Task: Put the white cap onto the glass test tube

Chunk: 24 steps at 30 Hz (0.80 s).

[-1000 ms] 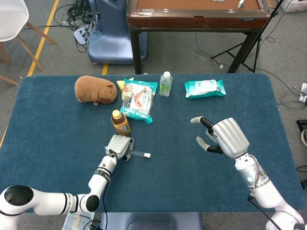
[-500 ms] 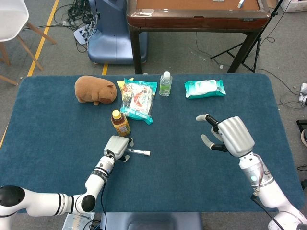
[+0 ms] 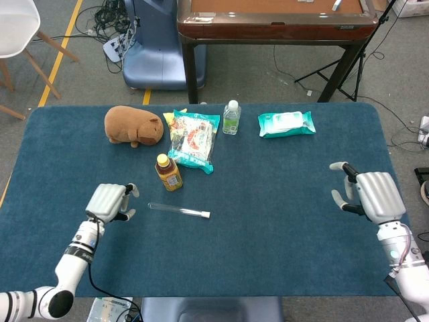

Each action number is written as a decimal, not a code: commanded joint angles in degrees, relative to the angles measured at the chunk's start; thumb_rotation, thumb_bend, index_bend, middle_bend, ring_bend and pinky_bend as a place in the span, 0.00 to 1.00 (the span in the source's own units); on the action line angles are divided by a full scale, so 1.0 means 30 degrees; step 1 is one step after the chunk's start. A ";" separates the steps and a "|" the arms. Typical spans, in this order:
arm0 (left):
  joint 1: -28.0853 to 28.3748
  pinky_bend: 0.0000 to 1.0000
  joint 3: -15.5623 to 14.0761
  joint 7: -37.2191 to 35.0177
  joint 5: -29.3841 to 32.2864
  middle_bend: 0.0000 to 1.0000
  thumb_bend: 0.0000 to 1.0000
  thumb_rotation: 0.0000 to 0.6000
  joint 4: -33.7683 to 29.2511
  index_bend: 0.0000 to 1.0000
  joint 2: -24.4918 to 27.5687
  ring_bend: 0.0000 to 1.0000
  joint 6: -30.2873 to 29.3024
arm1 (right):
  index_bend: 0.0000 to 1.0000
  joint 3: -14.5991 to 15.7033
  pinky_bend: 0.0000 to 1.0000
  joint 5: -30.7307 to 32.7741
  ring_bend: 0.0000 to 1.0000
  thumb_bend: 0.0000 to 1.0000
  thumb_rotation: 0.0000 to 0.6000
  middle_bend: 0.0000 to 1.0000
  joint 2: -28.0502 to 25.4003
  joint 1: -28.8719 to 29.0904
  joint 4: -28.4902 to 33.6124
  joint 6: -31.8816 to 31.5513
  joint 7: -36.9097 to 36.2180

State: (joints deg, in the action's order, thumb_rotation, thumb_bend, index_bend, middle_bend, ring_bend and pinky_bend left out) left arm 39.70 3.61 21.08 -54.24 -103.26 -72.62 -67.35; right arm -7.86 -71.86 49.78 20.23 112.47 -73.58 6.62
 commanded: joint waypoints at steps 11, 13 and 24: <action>-0.4969 0.31 -0.1641 -0.3759 -0.6315 0.32 0.26 1.00 0.3419 0.33 0.0890 0.31 -0.5623 | 0.27 0.1401 0.56 -0.1949 0.37 0.36 1.00 0.37 0.2999 -0.2356 -0.4853 -0.3541 0.2572; -0.5486 0.29 -0.1717 -0.3675 -0.6764 0.32 0.26 1.00 0.3888 0.32 0.0553 0.31 -0.6204 | 0.27 0.1498 0.56 -0.2226 0.37 0.36 1.00 0.37 0.3356 -0.2581 -0.5292 -0.3771 0.2497; -0.7155 0.29 -0.1621 -0.3816 -0.7476 0.32 0.26 1.00 0.3782 0.32 0.0365 0.31 -0.6879 | 0.27 0.1285 0.56 -0.1547 0.37 0.36 1.00 0.37 0.3147 -0.3179 -0.5383 -0.2898 0.0017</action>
State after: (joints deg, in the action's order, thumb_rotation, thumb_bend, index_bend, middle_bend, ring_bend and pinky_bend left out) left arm 18.38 -1.29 9.64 -76.57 -91.78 -71.51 -88.06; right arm -3.75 -77.12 59.66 10.93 96.32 -83.05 7.61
